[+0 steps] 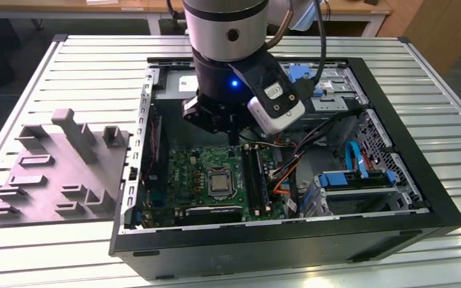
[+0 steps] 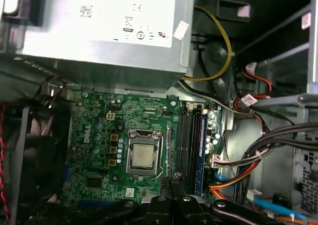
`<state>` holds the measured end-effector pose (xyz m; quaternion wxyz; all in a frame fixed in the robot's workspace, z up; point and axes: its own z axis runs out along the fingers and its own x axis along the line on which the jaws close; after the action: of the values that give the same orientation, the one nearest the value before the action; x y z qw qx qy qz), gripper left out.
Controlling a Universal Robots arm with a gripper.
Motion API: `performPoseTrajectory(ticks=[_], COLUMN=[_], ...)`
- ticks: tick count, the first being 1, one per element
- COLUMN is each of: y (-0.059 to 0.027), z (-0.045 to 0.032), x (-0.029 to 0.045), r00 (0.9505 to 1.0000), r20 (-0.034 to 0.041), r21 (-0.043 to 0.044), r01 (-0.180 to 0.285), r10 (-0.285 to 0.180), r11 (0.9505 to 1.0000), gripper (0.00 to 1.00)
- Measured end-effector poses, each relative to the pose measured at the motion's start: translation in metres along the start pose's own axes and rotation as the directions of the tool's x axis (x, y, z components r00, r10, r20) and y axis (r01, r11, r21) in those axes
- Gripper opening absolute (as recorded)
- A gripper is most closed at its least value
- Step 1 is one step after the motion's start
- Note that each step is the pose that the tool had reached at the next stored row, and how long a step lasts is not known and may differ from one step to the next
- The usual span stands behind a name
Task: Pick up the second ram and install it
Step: 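Insert the second ram into the second slot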
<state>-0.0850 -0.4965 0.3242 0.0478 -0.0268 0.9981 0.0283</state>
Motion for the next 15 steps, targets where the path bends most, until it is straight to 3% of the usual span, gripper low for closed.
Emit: performPoseTrajectory(ticks=[2,5,10,11,14,15], y=[-0.0001,0.0000,0.0000,0.0000,-0.0001,-0.0001], z=[0.0000,0.0001,0.0002,0.0003,0.0007,0.0006], x=[0.0000,-0.0002,-0.0002,-0.0004,-0.0010,-0.0010], r00=[0.9999,0.9998,0.9998,0.9998,0.9981,0.9979], r20=[0.0007,0.0013,0.0012,-0.0062,-0.0572,-0.0604], r21=[0.0003,-0.0086,-0.0099,-0.0103,-0.0118,-0.0118], r01=[-0.015,-0.018,-0.018,-0.018,-0.022,-0.022], r10=[0.015,0.018,0.018,0.018,0.021,0.021], r11=[0.9999,0.9998,0.9998,0.9998,0.9997,0.9997], gripper=[0.11,0.11,0.11,0.11,0.11,0.11])
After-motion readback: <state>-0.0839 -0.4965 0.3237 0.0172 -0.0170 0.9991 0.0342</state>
